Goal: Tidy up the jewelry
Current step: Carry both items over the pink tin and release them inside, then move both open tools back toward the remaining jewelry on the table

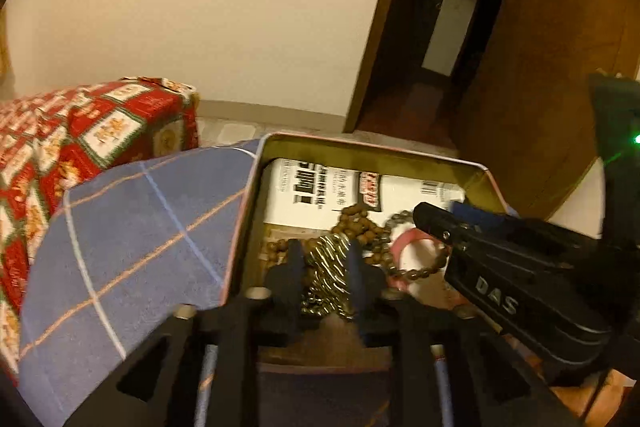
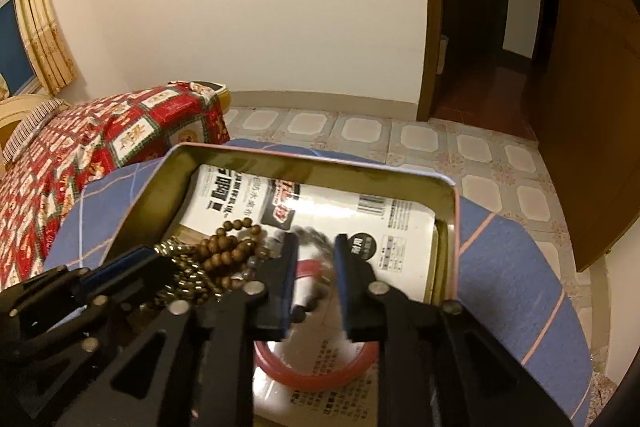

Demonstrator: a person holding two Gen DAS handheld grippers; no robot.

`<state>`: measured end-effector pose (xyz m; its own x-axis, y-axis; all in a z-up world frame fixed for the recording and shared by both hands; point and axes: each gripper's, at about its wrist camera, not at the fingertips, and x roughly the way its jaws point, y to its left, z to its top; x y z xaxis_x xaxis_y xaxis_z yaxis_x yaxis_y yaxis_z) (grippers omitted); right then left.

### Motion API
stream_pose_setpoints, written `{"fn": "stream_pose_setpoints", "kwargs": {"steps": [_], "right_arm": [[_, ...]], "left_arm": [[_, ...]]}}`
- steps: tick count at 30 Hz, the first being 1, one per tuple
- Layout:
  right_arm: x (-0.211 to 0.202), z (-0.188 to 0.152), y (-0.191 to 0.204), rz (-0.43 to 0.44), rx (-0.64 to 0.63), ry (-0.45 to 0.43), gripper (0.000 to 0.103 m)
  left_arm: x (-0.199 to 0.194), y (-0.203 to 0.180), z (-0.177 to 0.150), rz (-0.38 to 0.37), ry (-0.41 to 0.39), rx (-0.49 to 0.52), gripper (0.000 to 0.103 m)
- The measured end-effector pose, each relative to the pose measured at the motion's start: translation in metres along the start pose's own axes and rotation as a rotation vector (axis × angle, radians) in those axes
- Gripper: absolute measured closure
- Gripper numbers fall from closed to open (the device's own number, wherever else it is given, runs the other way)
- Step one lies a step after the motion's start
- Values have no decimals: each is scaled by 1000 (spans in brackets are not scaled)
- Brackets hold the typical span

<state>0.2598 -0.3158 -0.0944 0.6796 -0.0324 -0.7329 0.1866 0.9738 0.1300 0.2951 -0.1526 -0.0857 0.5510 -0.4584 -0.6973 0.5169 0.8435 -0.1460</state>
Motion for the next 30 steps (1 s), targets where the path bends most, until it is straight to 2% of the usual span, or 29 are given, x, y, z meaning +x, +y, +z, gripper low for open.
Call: {"fn": "stream_pose_setpoints", "kwargs": {"steps": [1,2,3,4,5,16,30], "right_arm": [[-2,0,0,-10,3,-6,42],[-6,-1,0,-24,9,-17,38],[-10,-1,-2,-38,16,-34,34],[-12,-1,-4,-30,22,-43,34],[-14,-2,-6,-22,29,-44,34],[-44,-15,1,-29,25,-71,36],[-77,-47,22,-20,-16,-84,36]], "left_arm": [[-2,1,1,25,-14,3,58],[-7,0,1,35,-30,8,47],[-13,1,1,35,-49,8,42],[-17,2,1,29,-61,2,35],[-23,3,1,19,-75,-9,35],[-61,3,-17,31,-100,-12,35],[-100,10,-63,119,-70,-12,35]]}}
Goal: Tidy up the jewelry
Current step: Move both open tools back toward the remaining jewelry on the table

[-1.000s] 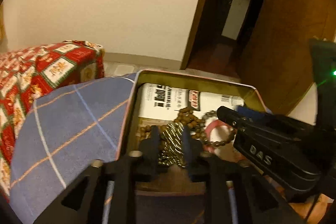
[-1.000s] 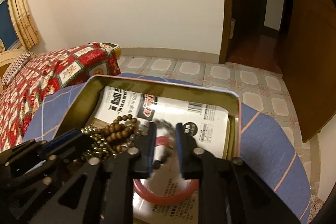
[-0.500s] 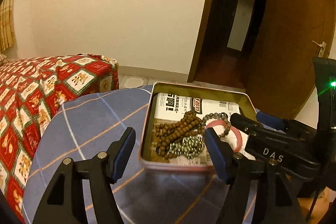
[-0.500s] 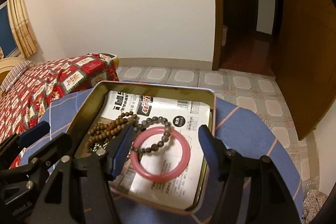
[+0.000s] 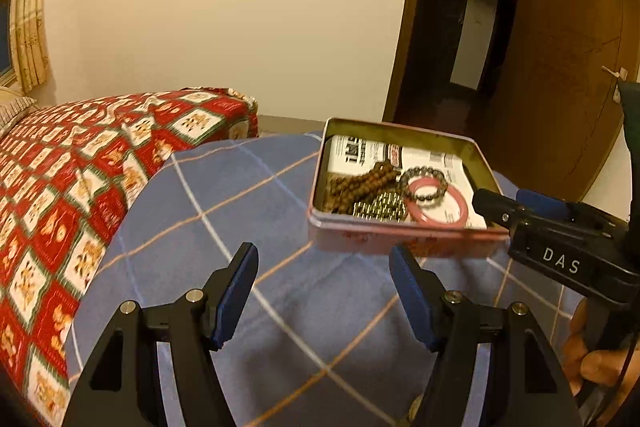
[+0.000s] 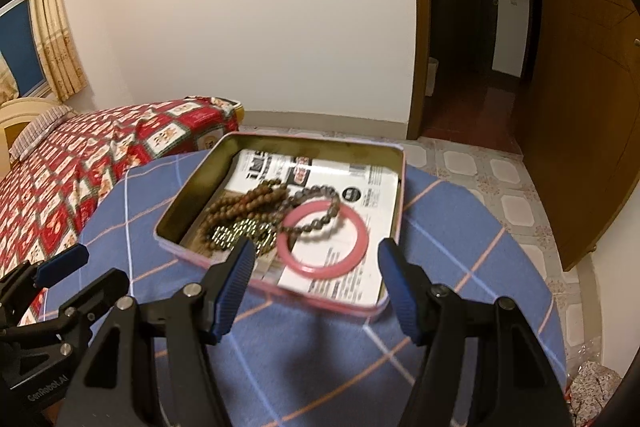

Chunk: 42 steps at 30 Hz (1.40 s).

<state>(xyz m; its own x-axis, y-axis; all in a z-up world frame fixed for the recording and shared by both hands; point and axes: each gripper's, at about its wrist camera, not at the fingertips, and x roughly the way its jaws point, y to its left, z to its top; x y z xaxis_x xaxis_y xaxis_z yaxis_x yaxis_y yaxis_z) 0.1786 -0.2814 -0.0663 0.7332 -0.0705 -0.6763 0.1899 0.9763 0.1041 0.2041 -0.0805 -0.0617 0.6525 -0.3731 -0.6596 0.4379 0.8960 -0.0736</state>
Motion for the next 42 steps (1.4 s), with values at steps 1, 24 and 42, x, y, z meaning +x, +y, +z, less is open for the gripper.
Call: {"fn": "stream_pose_setpoints", "kwargs": {"steps": [1,24,42], "right_arm": [[-1,-2,1,1,-3,3,36],[-39,-42,24,24,-39,7,36],[-55,-67,46,34,-115,30,36]], "left_arm": [[-2,1,-3,4,2,-5,35],[-42,18,-48,76,14,-64,34],[-67,34,-83,89,30,-31,34]]}}
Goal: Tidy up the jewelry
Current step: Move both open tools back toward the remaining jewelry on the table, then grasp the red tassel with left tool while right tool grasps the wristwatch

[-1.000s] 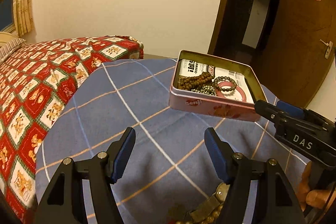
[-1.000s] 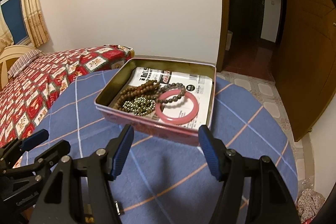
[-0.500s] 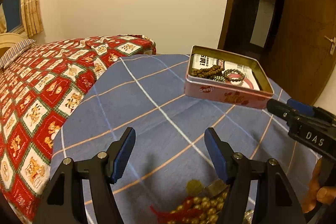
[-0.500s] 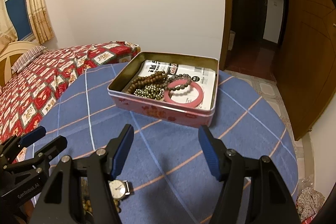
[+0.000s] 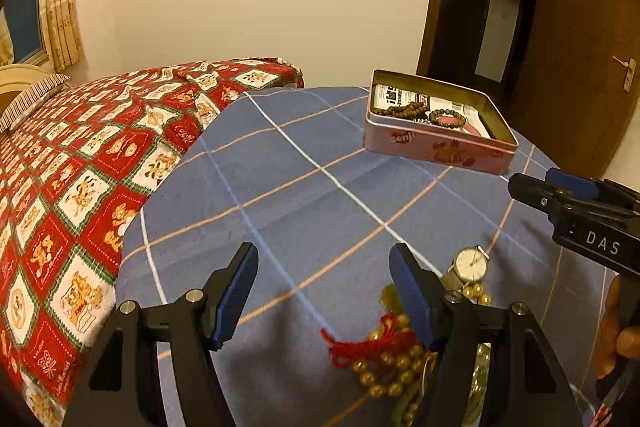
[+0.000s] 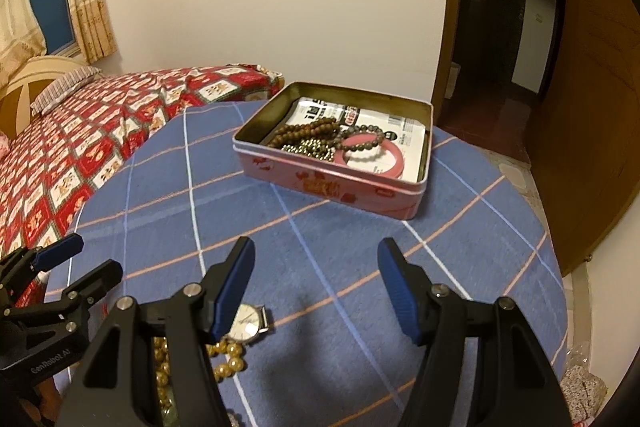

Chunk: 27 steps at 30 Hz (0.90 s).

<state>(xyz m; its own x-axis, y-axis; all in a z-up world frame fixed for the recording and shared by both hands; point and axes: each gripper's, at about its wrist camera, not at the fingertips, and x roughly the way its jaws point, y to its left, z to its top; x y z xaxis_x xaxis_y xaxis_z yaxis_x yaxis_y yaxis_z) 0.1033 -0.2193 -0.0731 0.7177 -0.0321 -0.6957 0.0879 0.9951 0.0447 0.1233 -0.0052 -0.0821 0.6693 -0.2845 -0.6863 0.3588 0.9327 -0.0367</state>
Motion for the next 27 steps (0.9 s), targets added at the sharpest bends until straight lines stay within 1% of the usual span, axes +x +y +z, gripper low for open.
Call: {"fn": "stream_pose_setpoints", "kwargs": {"steps": [5,10,11,13,16,18,21,26,27], "right_arm": [[-2,-5,5,5,-15,8,36],[-3,-14,3,43,-20,28,36],[-3,-16,2,47,-23,32,36],[-2,-22,3,58,-32,44,40],[5,-29,8,104,-43,82,45],[9,-34,14,125,-55,103,46],[16,-38,22,115,-89,119,46],[34,-45,34,158,-114,192,47],[34,-44,35,173,-112,190,47]], "left_arm": [[-6,4,-7,-2,2,7,34],[-12,10,-14,-13,5,20,34],[-12,12,-16,-13,8,23,34],[-11,14,-20,-23,24,25,34],[-10,17,-26,-47,50,19,34],[-12,18,-27,-69,54,22,34],[-14,15,-26,-60,42,46,34],[-13,13,-27,-67,57,65,34],[-11,12,-28,-63,66,76,34]]}}
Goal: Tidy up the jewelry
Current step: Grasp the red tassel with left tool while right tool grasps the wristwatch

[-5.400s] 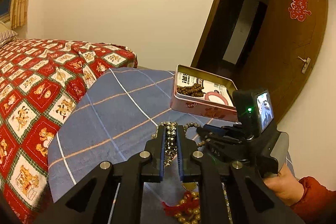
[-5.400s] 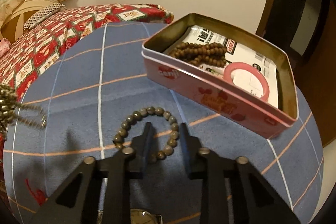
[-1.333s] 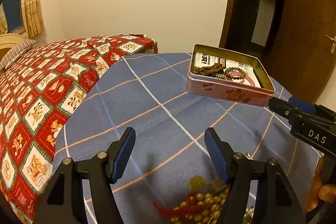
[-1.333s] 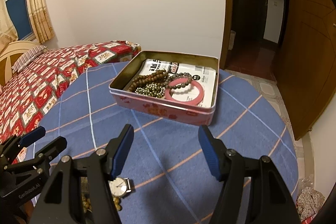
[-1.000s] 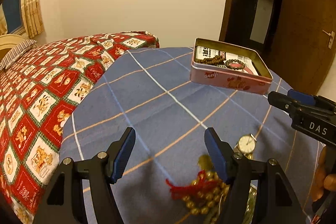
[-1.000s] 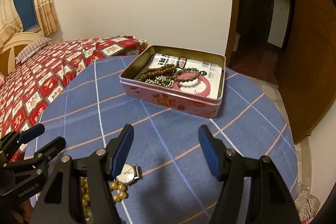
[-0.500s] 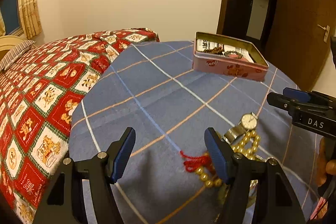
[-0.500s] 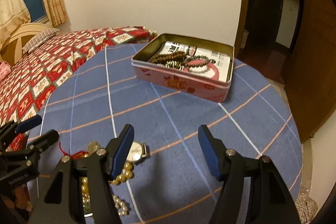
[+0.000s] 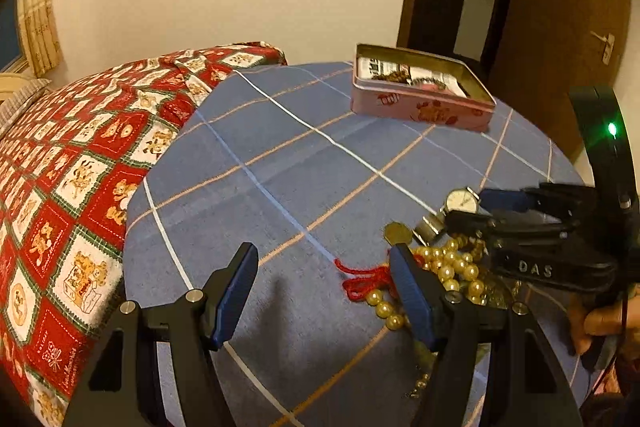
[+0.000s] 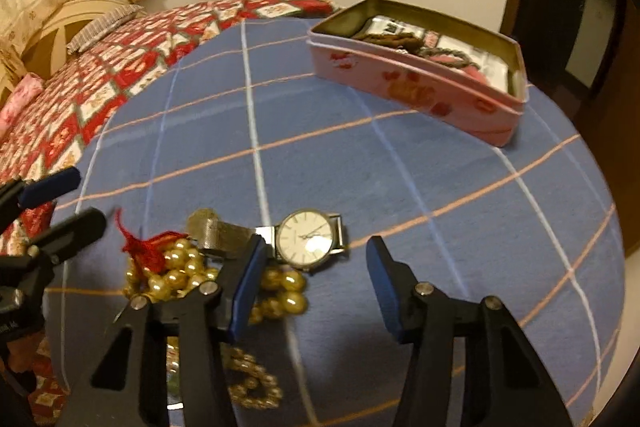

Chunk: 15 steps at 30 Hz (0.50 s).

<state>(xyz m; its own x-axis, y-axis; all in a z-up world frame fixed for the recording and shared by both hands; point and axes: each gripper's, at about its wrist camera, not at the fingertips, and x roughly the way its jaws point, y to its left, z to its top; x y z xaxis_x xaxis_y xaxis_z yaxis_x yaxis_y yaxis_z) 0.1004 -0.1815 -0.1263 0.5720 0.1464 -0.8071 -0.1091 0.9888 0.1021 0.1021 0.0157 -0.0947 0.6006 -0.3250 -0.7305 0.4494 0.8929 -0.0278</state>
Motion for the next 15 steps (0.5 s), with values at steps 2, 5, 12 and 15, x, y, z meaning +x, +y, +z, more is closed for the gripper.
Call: {"fn": "stream_pose_setpoints", "kwargs": {"steps": [2,5,12,15], "right_arm": [[3,2,2,-3,-11,2,47],[5,7,3,7,-19,12,55],[3,9,-1,-7,-12,-4,69],[2,12,-12,-38,23,-8,69]], "left_arm": [[3,-2,-2,12,13,19,34],[7,-4,-5,18,37,31,34],[14,-13,-5,-5,75,59,34],[18,-18,-3,1,84,74,34]]}}
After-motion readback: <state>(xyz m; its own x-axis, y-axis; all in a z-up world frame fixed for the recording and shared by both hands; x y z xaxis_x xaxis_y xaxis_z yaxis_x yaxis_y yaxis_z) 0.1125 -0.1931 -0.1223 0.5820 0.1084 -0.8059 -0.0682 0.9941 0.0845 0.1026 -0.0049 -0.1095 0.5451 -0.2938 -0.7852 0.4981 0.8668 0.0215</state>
